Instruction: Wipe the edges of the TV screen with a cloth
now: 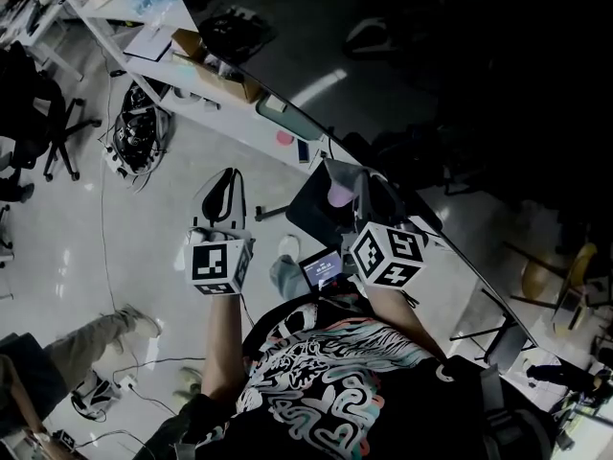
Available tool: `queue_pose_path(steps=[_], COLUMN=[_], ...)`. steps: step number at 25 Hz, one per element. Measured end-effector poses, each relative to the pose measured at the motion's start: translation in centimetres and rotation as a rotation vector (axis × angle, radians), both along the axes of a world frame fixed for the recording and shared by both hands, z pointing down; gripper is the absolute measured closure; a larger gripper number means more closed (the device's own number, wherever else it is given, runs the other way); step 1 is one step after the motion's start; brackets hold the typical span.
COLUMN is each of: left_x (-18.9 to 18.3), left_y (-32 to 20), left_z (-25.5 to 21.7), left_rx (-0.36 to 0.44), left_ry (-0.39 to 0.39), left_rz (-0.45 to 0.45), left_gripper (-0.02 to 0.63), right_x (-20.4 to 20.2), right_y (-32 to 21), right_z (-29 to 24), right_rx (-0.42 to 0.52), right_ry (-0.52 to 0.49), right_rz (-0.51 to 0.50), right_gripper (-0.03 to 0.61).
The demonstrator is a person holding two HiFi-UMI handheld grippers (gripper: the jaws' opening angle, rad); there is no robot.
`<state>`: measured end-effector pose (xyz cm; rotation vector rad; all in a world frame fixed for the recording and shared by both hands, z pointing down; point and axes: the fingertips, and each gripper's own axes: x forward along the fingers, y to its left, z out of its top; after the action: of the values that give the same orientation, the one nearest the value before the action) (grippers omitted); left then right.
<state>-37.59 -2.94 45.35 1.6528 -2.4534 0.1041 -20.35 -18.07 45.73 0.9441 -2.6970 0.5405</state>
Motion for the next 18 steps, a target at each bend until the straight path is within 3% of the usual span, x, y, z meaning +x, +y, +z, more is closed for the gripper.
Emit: queue_pose_path(steps=[18], left_x=[-8.4], left_y=[-1.7], left_z=[-0.6], left_rx=[-0.002], left_ry=[-0.013], left_rz=[-0.008], left_gripper=[0.574], right_x=[-8.8], right_y=[-0.4], right_z=[0.0], right_rx=[-0.036], right_ry=[-0.013], right_rz=[-0.023], right_gripper=[0.541])
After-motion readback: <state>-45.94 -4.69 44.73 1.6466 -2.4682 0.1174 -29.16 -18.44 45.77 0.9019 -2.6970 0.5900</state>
